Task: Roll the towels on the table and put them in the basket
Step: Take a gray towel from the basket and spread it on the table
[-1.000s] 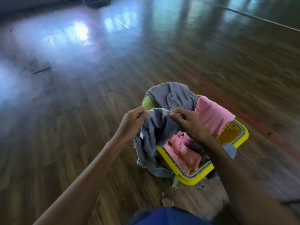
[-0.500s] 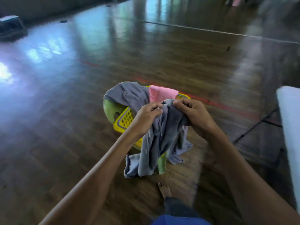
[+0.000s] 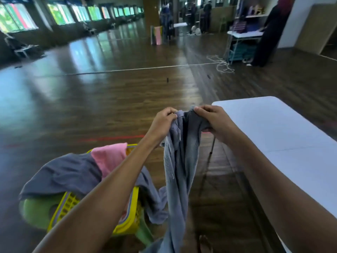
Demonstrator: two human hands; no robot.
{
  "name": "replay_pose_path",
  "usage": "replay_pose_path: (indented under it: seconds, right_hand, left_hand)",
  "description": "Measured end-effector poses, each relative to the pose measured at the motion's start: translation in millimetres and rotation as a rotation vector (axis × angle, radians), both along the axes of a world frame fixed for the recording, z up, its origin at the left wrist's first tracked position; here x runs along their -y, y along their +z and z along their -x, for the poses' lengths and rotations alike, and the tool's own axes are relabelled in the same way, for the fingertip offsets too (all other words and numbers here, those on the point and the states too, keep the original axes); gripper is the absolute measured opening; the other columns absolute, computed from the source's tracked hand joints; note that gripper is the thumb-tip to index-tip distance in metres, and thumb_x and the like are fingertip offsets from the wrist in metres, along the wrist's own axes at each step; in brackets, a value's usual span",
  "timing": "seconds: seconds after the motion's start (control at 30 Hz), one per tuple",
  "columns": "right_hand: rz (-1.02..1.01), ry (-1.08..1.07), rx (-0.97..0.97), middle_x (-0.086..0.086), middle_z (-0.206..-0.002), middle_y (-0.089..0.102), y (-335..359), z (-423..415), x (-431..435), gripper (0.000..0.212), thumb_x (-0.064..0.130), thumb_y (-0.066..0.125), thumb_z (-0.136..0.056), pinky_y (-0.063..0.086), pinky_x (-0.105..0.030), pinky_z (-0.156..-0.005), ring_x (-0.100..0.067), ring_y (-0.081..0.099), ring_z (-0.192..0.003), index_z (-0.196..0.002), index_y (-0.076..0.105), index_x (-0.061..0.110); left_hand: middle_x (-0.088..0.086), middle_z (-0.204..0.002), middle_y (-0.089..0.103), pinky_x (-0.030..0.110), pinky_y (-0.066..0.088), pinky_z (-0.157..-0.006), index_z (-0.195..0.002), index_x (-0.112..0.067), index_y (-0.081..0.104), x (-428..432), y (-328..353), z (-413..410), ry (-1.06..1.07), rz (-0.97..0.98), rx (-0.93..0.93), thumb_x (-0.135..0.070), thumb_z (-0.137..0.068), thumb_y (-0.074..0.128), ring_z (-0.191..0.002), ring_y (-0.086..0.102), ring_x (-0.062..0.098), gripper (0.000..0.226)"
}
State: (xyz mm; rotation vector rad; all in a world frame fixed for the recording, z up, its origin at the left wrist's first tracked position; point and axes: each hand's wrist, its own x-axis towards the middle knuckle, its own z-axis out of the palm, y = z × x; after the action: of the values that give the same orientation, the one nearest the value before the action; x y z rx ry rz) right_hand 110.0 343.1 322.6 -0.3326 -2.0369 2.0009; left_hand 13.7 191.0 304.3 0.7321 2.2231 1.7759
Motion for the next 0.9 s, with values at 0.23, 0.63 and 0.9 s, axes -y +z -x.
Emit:
replay_pose_path:
  seconds: [0.23,0.63,0.9]
  right_hand:
    - [-0.090,-0.049,0.050,0.000,-0.058,0.053,16,138,-142,0.018,0.025,0.063,-0.093,0.043,-0.021,-0.043,-0.009,0.048,-0.044,-0.077,0.066,0.016]
    - [-0.122,-0.098,0.018,-0.010,-0.076,0.053,83,386,-382,0.012,0.005,0.056,-0.092,0.050,-0.028,-0.060,-0.017,0.050,-0.061,-0.087,0.061,0.014]
    - [-0.206,-0.257,-0.005,-0.002,-0.056,0.049,85,525,-529,0.022,0.002,0.051,-0.096,0.046,-0.024,-0.046,-0.012,0.049,-0.042,-0.079,0.056,0.015]
  left_hand:
    - [0.004,-0.080,0.063,0.034,0.044,-0.076,-0.074,-0.019,0.061,-153,11,130,0.002,0.006,-0.003,-0.003,-0.089,0.049,-0.077,0.054,0.017,0.025]
    - [0.000,-0.078,0.060,0.031,0.041,-0.076,-0.072,-0.021,0.058,-422,84,369,0.035,-0.053,-0.098,0.001,-0.086,0.049,-0.077,0.051,0.016,0.027]
    - [-0.001,-0.075,0.057,0.031,0.040,-0.073,-0.072,-0.023,0.056,-584,88,521,-0.065,-0.062,-0.179,-0.001,-0.089,0.048,-0.077,0.051,0.016,0.028]
